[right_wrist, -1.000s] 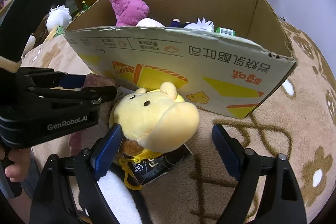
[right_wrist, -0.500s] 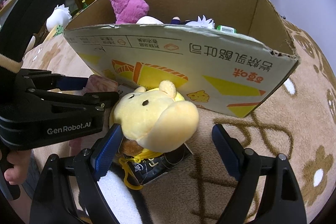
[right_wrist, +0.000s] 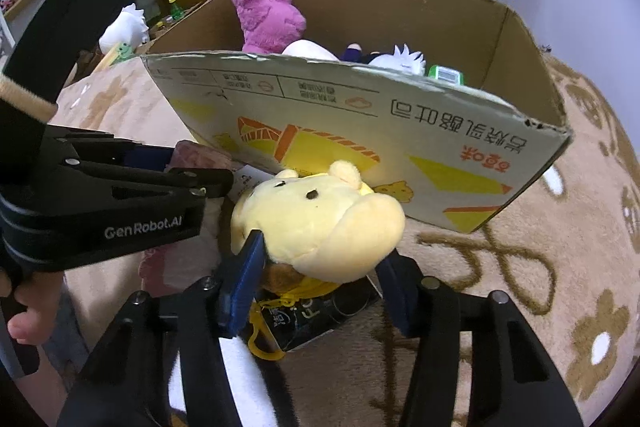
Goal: Organize soft objects
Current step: 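Grasp the pink wrapped roll with the left tool while the right tool grasps the yellow bear, then lift the pink roll with the left tool while the right tool lifts the yellow bear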
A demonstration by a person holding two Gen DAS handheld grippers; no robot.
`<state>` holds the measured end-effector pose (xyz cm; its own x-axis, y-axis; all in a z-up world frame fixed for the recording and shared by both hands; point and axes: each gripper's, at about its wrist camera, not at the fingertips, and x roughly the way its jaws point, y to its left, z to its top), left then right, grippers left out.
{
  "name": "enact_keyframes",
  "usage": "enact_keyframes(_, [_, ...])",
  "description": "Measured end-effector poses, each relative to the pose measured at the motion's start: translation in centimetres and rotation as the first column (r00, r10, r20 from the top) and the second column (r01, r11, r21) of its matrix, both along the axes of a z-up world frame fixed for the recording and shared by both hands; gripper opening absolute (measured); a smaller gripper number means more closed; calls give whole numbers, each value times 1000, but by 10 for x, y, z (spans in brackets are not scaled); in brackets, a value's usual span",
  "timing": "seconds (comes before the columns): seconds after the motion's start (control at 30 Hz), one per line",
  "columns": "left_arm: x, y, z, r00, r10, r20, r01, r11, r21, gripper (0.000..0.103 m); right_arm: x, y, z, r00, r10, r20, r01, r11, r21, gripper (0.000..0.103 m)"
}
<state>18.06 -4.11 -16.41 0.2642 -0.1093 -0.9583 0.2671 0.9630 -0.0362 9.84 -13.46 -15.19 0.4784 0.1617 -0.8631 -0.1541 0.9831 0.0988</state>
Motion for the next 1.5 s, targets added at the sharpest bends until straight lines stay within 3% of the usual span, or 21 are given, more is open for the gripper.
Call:
enact_keyframes(0.2, [-4,7,11,1000,21,17,-21,999,-25,31,-5,-2,6,1000,-20,11,20,1000,11,49])
enact_keyframes(0.5, [-13,14,27,997,54,48,-52,998,-44,29,-19,-21,23,996,-75,44,73,997,38,49])
enact_keyframes(1.0, [-44,21,69,982,40,187,-20,994,-103,19,-43,-28,60,982,-117,147,114,993,29,49])
enact_keyframes(1.3, [-65,23,103,950,54,306,-18,993,-119,16,-62,-36,84,967,-152,202,147,988,39,49])
enact_keyframes(1.5, [-84,30,138,892,72,446,-5,989,-148,16,-77,-40,106,946,-171,277,165,985,43,49])
